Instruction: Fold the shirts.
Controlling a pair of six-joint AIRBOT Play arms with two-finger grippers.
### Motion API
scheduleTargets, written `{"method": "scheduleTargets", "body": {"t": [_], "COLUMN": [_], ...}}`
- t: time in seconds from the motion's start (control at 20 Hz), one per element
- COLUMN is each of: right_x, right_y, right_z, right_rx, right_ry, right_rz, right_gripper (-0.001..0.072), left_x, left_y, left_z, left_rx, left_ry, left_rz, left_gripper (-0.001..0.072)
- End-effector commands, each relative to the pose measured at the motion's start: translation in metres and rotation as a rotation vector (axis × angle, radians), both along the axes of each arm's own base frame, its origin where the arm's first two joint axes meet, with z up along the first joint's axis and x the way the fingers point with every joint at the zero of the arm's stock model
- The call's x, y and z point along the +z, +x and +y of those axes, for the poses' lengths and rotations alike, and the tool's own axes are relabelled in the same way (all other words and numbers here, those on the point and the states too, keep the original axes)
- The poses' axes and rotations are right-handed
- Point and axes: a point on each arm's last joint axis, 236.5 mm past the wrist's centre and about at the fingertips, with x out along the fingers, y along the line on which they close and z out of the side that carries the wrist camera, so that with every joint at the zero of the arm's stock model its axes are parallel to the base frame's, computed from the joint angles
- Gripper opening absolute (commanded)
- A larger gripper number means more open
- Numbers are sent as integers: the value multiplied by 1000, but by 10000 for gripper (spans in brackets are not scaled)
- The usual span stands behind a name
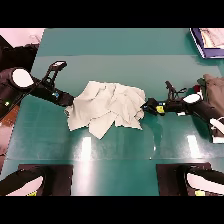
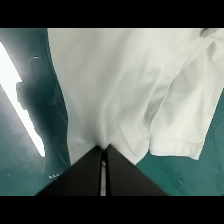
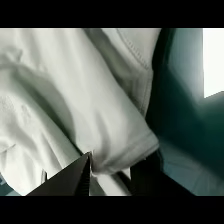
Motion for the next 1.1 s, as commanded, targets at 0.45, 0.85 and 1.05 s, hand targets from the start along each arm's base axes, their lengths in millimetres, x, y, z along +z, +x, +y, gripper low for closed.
{"method": "scheduleTargets", "body": {"t": [0.45,0.85,1.05], "right_x": [106,415,493], "right_y": [33,1,-52], "right_z": [-36,-111,-115], "right_rx": [-75,-173,-194], "right_ry": [-6,-147,-255], "right_rz": [-282,-973,-1157], "right_gripper": [18,17,18], "left_x": [79,339,411], "left_y": [30,-9,-66], "left_z": [40,65,70], "left_rx": [25,118,119], "left_ry": [130,34,-3], "left_rz": [-197,-806,-984], "left_gripper": [22,24,23]}}
